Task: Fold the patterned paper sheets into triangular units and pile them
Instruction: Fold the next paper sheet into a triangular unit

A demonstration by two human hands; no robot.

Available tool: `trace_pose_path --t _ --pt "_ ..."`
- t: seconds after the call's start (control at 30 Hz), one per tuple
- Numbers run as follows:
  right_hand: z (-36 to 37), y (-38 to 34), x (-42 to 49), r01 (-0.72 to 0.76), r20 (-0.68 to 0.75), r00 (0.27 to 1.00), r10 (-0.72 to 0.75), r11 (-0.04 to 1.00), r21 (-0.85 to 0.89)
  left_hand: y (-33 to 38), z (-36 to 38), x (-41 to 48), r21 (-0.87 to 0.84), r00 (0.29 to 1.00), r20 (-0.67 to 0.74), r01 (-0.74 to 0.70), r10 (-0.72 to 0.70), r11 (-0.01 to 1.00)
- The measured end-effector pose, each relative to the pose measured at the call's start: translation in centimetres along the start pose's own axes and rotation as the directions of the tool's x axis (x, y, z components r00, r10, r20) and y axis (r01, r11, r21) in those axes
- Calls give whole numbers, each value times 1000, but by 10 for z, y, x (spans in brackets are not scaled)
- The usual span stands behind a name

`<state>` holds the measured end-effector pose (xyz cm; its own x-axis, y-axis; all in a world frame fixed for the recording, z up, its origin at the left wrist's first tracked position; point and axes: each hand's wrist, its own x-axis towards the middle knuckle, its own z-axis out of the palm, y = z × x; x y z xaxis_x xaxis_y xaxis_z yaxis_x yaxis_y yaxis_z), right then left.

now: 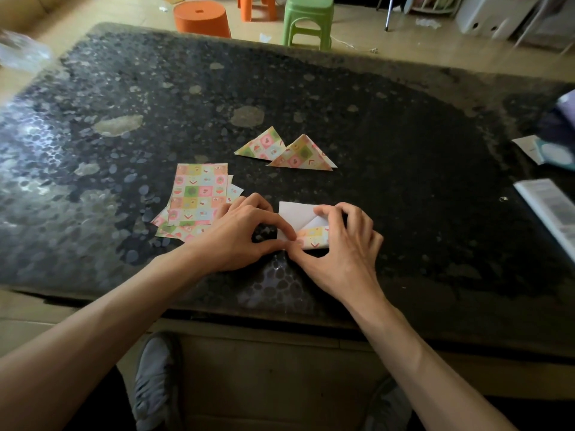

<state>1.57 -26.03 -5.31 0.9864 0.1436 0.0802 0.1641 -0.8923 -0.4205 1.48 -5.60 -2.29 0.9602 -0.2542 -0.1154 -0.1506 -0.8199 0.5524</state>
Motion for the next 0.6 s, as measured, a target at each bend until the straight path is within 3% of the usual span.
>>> trace_pose_path --t 0.6 --pt "-10 9 3 0 112 994 -5 999 45 0 9 1 19 997 -76 15 -13 1000"
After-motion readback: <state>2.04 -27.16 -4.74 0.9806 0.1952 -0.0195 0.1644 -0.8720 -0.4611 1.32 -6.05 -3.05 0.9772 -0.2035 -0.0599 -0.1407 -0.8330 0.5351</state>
